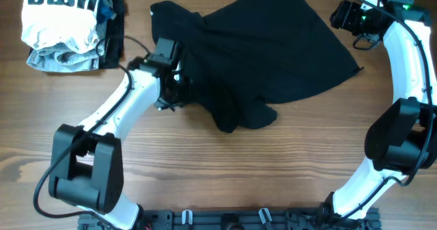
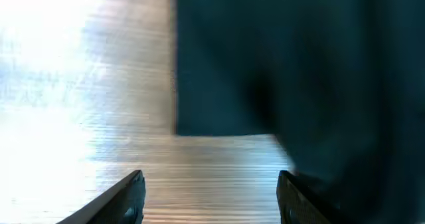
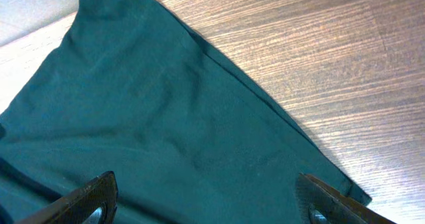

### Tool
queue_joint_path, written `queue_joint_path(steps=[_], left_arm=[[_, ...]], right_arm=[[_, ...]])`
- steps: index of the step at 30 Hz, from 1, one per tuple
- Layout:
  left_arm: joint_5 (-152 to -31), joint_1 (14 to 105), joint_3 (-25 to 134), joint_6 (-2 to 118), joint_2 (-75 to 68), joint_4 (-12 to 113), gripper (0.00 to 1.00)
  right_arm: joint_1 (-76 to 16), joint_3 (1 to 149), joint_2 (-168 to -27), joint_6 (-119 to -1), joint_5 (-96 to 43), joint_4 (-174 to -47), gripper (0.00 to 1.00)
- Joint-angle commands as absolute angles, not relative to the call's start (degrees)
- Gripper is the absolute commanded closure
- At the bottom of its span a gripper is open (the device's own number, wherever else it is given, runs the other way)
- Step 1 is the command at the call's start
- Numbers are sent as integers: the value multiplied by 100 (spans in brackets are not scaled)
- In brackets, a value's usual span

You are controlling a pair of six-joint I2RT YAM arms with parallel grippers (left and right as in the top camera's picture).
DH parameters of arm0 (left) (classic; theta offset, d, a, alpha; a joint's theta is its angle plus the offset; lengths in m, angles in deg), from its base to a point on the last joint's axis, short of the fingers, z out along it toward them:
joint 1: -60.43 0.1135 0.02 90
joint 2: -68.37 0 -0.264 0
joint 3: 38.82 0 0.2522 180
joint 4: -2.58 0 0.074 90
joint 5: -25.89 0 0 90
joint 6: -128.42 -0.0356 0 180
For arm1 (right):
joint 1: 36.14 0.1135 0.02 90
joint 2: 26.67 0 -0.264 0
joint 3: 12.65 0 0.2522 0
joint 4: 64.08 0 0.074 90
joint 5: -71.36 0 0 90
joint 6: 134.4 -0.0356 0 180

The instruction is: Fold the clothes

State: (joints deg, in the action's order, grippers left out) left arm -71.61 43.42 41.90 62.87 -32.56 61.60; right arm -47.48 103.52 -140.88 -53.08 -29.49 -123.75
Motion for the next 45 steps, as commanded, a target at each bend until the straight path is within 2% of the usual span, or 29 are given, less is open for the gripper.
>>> queue_joint_path(steps=[1, 6, 9, 10, 11, 12, 13, 15, 17, 20, 21, 22, 23, 24, 25, 26, 28, 29, 30, 31, 34, 36, 38, 41, 45], left_arm=[[-7072, 4460, 3392, 6899, -3312, 5290, 33], [-7190, 4447, 2785, 6916, -3345, 3742, 34], [-7190, 4447, 2726, 6912, -3457, 3375, 37], [-7192, 4447, 2726, 6914, -3494, 3364, 46], [-7194, 4447, 2726, 6914, -3516, 3366, 62], [-7194, 4447, 2726, 6914, -3516, 3366, 73], [-7194, 4449, 2726, 6910, -3514, 3373, 93], [-7164, 4560, 2763, 6868, -3461, 3530, 96], [-6945, 4965, 3163, 6538, -3218, 4230, 96], [-6003, 5647, 4116, 5721, -3006, 4953, 96], [-5806, 5830, 4297, 5452, -3009, 4842, 95], [-5800, 6010, 4326, 5211, -3009, 4426, 85], [-5798, 6117, 4326, 5065, -3011, 4107, 83], [-5798, 6202, 4326, 5037, -3022, 3801, 66], [-5802, 6250, 4328, 5039, -3020, 3620, 37], [-5804, 6254, 4334, 5039, -3013, 3578, 0], [-6169, 6235, 4472, 5043, -2893, 4029, 0], [-6884, 6187, 4629, 5085, -2711, 4564, 0], [-8294, 5992, 4682, 5082, -2403, 5178, 0], [-8534, 5723, 4682, 5082, -2327, 5727, 0], [-8512, 4888, 4441, 5082, -2359, 6634, 0], [-8510, 4294, 4157, 5131, -2362, 6654, 4], [-8473, 3704, 3928, 5235, -2362, 6509, 7], [-7347, 2759, 3786, 5233, -2451, 6230, 2], [-6897, 2172, 3784, 5227, -3116, 5303, 0]], right_arm=[[-4756, 10324, -14132, -5188, -2892, -12375, 14], [-4756, 10324, -14132, -5188, -2892, -12408, 13], [-4756, 10324, -14132, -5184, -2890, -12445, 12], [-4756, 10324, -14132, -5186, -2892, -12445, 12], [-4756, 10324, -14132, -5186, -2892, -12445, 12], [-4756, 10324, -14132, -5186, -2892, -12445, 12], [-4756, 10324, -14132, -5184, -2892, -12463, 12], [-4756, 10324, -14132, -5182, -2890, -12517, 12], [-4756, 10324, -14132, -5184, -2888, -12520, 12], [-4756, 10324, -14132, -5182, -2888, -12522, 12], [-4756, 10324, -14132, -5180, -2888, -12522, 12], [-4756, 10324, -14132, -5180, -2888, -12522, 12], [-4756, 10324, -14132, -5182, -2890, -12524, 12], [-4756, 10324, -14132, -5180, -2890, -12524, 12], [-4756, 10324, -14132, -5180, -2890, -12526, 12], [-4756, 10324, -14132, -5182, -2890, -12535, 11], [-4756, 10324, -14132, -5182, -2890, -12554, 1], [-4756, 10324, -14132, -5193, -2890, -12552, 0], [-4756, 10324, -14132, -5195, -2892, -12546, 0], [-4756, 10324, -14132, -5188, -2892, -12544, 0], [-4756, 10324, -14132, -5190, -2892, -12467, 0], [-4756, 10324, -14132, -5188, -2892, -12461, 0], [-4756, 10324, -14132, -5193, -2894, -12458, 0], [-4756, 10324, -14132, -5206, -2919, -12428, 0], [-4756, 10306, -14141, -5206, -3220, -12332, 0]])
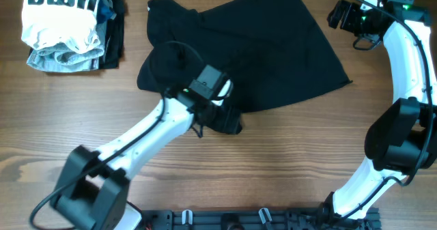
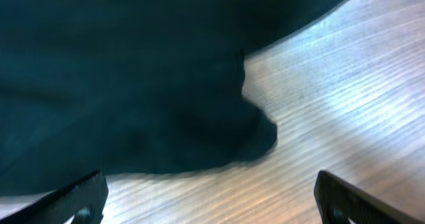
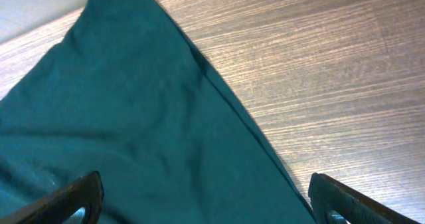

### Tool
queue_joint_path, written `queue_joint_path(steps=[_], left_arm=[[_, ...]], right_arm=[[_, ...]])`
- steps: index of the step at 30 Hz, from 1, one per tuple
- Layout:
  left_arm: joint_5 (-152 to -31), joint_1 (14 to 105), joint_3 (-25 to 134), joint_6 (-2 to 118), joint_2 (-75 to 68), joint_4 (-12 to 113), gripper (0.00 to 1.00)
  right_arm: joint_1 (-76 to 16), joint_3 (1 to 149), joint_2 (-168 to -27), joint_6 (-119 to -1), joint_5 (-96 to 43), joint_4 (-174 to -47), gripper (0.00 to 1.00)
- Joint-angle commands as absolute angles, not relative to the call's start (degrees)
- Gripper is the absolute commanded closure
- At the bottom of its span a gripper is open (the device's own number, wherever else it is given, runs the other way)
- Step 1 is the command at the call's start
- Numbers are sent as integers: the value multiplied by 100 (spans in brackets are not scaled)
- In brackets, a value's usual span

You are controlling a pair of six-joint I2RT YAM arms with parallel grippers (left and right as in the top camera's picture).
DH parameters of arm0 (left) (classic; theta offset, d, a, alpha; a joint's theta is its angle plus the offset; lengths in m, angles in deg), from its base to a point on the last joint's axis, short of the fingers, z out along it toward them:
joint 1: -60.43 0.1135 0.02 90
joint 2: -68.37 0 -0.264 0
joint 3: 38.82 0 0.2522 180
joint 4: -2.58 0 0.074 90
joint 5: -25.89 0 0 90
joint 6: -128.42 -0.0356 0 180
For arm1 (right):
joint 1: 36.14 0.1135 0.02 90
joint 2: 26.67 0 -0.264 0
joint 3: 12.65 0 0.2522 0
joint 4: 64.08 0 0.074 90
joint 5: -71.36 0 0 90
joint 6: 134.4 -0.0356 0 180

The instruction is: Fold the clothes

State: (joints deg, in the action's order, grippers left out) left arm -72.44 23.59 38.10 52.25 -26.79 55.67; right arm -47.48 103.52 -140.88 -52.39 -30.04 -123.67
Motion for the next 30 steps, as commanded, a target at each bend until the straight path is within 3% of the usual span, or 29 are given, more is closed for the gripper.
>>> queue_joint_path(steps=[1, 12, 16, 19, 20, 24, 27, 30], left_arm=[[-6897, 2075, 3784, 5229, -3312, 5204, 0], [-6392, 1667, 3784, 5058, -3684, 5027, 6], [-6241, 1667, 3781, 5061, -3802, 5082, 21], [-5927, 1688, 3786, 5351, -3865, 5108, 92], [-5817, 1737, 3814, 5609, -3804, 5193, 96], [-5605, 2222, 5377, 5749, -2891, 7283, 96], [-5581, 2388, 6148, 5085, -2480, 7617, 96], [-5548, 2532, 6194, 4499, -2510, 7040, 96]], right_arm=[[-4756, 10306, -14143, -5204, -3218, -12332, 0], [-4756, 10297, -14156, -5252, -3373, -12074, 0], [-4756, 10297, -14156, -5343, -3371, -12078, 0], [-4756, 10297, -14156, -5346, -3371, -12100, 0], [-4756, 10297, -14156, -5343, -3369, -12130, 0], [-4756, 10297, -14156, -5339, -3371, -12382, 4], [-4756, 10297, -14156, -5339, -3367, -12954, 6], [-4756, 10297, -14156, -5337, -3367, -13241, 6]])
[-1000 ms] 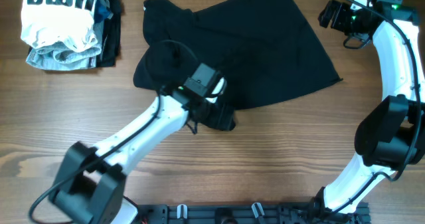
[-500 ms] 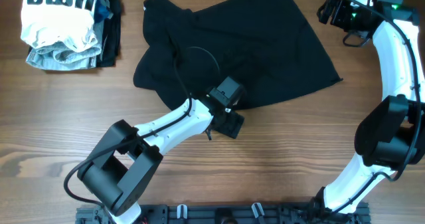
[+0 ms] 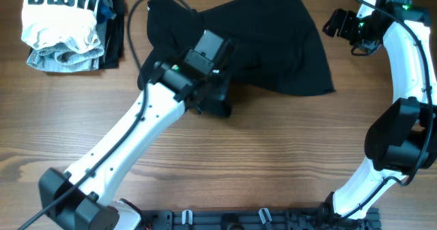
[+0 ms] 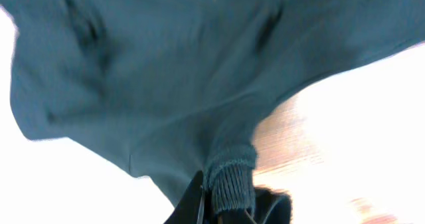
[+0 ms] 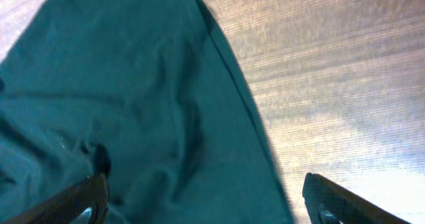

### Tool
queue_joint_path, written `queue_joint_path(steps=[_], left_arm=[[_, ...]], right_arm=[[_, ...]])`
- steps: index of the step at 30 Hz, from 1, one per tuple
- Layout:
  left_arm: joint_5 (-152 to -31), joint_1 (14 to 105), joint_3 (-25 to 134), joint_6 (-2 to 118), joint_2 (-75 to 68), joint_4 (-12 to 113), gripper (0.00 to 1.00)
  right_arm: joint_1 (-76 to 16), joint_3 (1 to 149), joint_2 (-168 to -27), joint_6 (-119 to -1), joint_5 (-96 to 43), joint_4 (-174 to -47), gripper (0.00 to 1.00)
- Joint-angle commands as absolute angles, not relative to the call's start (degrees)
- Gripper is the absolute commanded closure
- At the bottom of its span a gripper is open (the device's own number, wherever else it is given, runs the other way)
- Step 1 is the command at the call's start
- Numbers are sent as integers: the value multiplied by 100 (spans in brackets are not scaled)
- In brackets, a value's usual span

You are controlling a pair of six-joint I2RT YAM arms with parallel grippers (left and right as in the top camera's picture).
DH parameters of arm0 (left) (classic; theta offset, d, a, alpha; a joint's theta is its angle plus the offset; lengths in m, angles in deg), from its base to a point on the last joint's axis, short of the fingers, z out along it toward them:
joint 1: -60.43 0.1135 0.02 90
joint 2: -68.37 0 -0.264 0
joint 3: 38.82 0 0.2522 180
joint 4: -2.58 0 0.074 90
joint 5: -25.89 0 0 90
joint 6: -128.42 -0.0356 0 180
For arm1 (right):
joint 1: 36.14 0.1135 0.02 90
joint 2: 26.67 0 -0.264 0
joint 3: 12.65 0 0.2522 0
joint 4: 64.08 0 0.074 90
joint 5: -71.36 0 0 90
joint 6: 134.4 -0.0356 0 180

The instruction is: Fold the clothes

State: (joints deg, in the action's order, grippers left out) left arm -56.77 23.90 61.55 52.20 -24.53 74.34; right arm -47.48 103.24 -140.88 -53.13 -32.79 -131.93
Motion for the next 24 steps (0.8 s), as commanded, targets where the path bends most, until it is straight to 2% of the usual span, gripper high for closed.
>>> queue_joint_path(steps=[1, 6, 9, 13, 16, 17, 18, 19, 22, 24], left_arm=[[-5546, 2613, 6194, 4429, -2679, 6835, 96], [-5581, 2814, 6194, 4162, -3682, 6501, 96], [-6027, 2808, 6197, 4162, -3553, 7093, 96], [-6429, 2810, 6194, 4110, -3413, 7976, 96], [-6429, 2810, 6194, 3880, -3594, 6951, 96], [-6403, 2810, 6194, 3861, -3758, 6468, 75], [-6394, 2821, 6194, 3861, -3905, 6273, 27], [-6346, 2845, 6194, 3863, -4075, 6195, 0], [-6436, 3013, 6194, 3904, -4248, 6673, 0], [-6921, 2993, 6194, 3734, -4200, 7220, 0]], right_arm=[[-4756, 10297, -14156, -5339, -3367, -13241, 6], [-4756, 10297, -14156, -5333, -3225, -13232, 6], [-4756, 10284, -14156, -5376, -3010, -13492, 6], [-4756, 9681, -14158, -6108, -2947, -13365, 5], [-4756, 9366, -14158, -6091, -3028, -13073, 5], [-4756, 9349, -14158, -6082, -3026, -13062, 4], [-4756, 9349, -14158, -5945, -3023, -13075, 4], [-4756, 9349, -14158, -5936, -3013, -13079, 4], [-4756, 9349, -14158, -5936, -3002, -13051, 4], [-4756, 9349, -14158, -5927, -3002, -13029, 3]])
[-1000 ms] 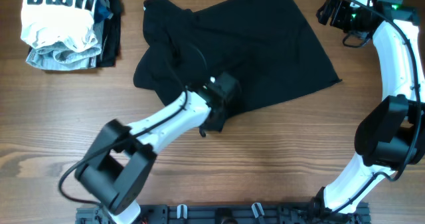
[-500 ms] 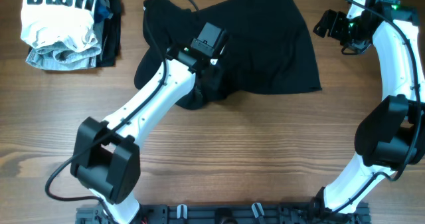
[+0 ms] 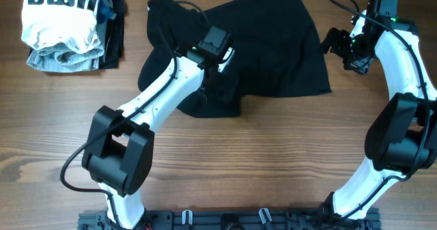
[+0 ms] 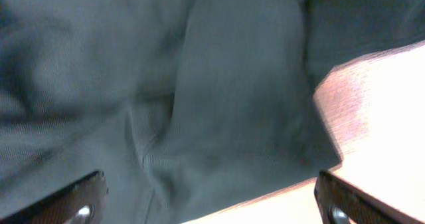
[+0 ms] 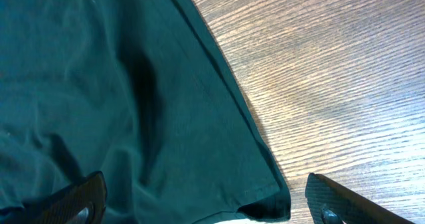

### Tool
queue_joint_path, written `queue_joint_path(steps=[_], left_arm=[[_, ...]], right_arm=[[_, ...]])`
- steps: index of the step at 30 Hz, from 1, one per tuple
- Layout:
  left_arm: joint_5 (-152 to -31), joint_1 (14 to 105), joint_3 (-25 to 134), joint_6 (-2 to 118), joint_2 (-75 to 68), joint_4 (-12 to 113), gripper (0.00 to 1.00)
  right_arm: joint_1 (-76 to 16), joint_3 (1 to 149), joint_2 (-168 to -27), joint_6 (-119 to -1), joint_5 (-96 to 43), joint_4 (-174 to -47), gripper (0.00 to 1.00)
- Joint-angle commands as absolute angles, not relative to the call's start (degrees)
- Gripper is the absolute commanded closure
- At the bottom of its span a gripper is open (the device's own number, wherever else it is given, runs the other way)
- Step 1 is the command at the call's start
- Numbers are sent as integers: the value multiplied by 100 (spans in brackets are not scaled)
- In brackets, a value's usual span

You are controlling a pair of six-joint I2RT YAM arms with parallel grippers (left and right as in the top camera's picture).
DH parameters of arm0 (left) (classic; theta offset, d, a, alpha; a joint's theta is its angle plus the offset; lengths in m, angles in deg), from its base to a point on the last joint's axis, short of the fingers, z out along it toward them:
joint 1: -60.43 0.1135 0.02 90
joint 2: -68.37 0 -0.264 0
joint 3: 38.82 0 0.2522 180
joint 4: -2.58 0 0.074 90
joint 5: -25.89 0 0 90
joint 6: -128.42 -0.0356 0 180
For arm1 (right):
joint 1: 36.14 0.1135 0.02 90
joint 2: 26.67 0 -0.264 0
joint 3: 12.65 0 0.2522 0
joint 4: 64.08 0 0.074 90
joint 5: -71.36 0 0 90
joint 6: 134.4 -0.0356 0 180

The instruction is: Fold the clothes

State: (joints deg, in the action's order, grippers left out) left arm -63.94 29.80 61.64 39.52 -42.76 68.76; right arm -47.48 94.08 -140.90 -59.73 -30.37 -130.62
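Observation:
A dark, long-sleeved garment (image 3: 273,46) lies spread at the back middle of the table, with a sleeve fold (image 3: 218,100) bunched at its front left. My left gripper (image 4: 212,209) hovers over that folded part, jaws wide open, with only cloth (image 4: 226,104) beneath. My right gripper (image 5: 209,209) is open too, just above the garment's front right corner (image 5: 275,201). In the overhead view it sits beside the garment's right edge (image 3: 326,66). Neither gripper holds anything.
A stack of folded clothes (image 3: 65,25), white with black stripes on top, sits at the back left corner. Bare wooden table (image 3: 273,162) runs along the front. The left arm (image 3: 157,93) reaches diagonally across the garment's left side.
The left gripper was shut on the ribbed sleeve cuff; now it is open and the sleeve lies on the garment. The right gripper has moved along the right edge to the front corner.
The left gripper was first open at the garment's left side, with the sleeve trailing forward. It then stood open at the sleeve end, and later was shut on the cuff. Now the sleeve lies released on the body, and the garment's right edge sits further left.

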Motion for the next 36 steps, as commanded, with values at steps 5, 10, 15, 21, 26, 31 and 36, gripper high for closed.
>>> queue_joint_path(steps=[5, 10, 15, 21, 26, 31, 36], left_arm=[[-7496, 2172, 6041, 3183, -4355, 7174, 11], [-7301, 1933, 6037, 3745, -5078, 6817, 15], [-6698, 1984, 6037, 4066, -5476, 6763, 21], [-6464, 2021, 6039, 4112, -5535, 6448, 89], [-6464, 2403, 6686, 4735, -4300, 7967, 96], [-6464, 2784, 6693, 4947, -2648, 8584, 96], [-6488, 2786, 6365, 5417, -2690, 8844, 96]], right_arm=[[-4756, 9349, -14158, -5923, -3045, -12887, 3], [-4756, 9349, -14158, -5945, -3045, -12889, 2], [-4756, 9349, -14158, -5942, -3045, -12887, 2], [-4756, 9349, -14158, -5940, -3043, -12889, 2], [-4763, 9355, -13835, -5984, -3240, -13352, 17], [-4817, 9353, -12925, -6390, -2366, -14476, 16], [-4817, 8566, -12921, -6596, -2320, -14535, 18]])
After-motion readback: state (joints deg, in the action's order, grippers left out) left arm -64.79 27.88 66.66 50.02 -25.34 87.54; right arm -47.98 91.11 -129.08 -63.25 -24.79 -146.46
